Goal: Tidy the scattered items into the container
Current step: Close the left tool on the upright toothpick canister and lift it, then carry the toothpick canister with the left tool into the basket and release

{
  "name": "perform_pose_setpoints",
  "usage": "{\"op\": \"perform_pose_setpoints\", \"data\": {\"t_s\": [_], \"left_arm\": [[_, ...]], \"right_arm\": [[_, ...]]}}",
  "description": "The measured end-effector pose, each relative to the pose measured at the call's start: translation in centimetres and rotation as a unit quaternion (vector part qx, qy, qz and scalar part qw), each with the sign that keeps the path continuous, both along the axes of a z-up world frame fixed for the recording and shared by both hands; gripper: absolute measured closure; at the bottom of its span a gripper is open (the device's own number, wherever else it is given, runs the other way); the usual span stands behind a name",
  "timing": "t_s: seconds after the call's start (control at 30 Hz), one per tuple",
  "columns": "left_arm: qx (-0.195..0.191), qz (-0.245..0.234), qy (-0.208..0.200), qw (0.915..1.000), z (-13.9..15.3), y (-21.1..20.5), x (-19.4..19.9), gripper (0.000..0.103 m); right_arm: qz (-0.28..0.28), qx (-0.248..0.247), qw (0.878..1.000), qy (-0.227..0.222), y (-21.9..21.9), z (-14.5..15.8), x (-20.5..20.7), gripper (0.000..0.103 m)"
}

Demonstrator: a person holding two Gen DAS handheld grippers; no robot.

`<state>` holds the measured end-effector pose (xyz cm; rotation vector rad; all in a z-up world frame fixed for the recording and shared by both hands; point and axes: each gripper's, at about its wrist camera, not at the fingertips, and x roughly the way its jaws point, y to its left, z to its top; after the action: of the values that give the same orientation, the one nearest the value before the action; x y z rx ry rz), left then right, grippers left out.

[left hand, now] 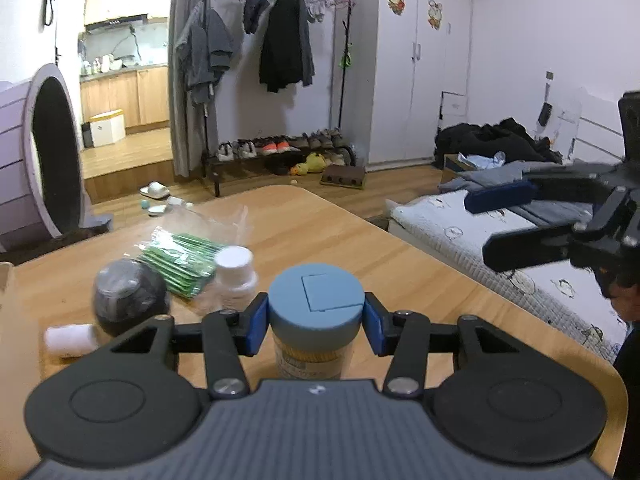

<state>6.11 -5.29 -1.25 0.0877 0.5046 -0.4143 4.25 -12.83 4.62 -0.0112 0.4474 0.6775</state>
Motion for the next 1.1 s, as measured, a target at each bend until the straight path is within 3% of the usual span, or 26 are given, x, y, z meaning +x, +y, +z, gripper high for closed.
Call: {"op": "perform_pose_setpoints", "data": {"t_s": [0.27, 0.5, 0.7, 0.87, 1.1], "left_arm": [[0.003, 0.085, -0.035, 0.9958, 3.8, 6.3, -1.6, 0.055], [0.011, 0.172, -0.061, 0.9831, 6.8, 12.5, -1.7, 0.055], [0.027, 0.223, -0.043, 0.9735, 6.0, 16.3, 2.2, 0.055], [0.045, 0.231, -0.01, 0.9718, 4.2, 17.2, 5.4, 0.055], [0.076, 0.229, 0.005, 0.9705, 2.6, 17.7, 7.2, 0.055]], "right_arm": [[0.009, 0.03, 0.999, -0.007, 2.6, 0.1, -0.5, 0.017], [0.008, 0.044, 0.999, -0.022, 4.3, 0.2, -1.2, 0.009], [0.012, 0.034, 0.999, -0.016, 5.0, -0.1, -1.3, 0.009], [0.01, 0.025, 1.0, -0.012, 5.1, -0.4, -1.3, 0.009], [0.01, 0.015, 1.0, -0.005, 5.4, -0.8, -1.1, 0.009]]}}
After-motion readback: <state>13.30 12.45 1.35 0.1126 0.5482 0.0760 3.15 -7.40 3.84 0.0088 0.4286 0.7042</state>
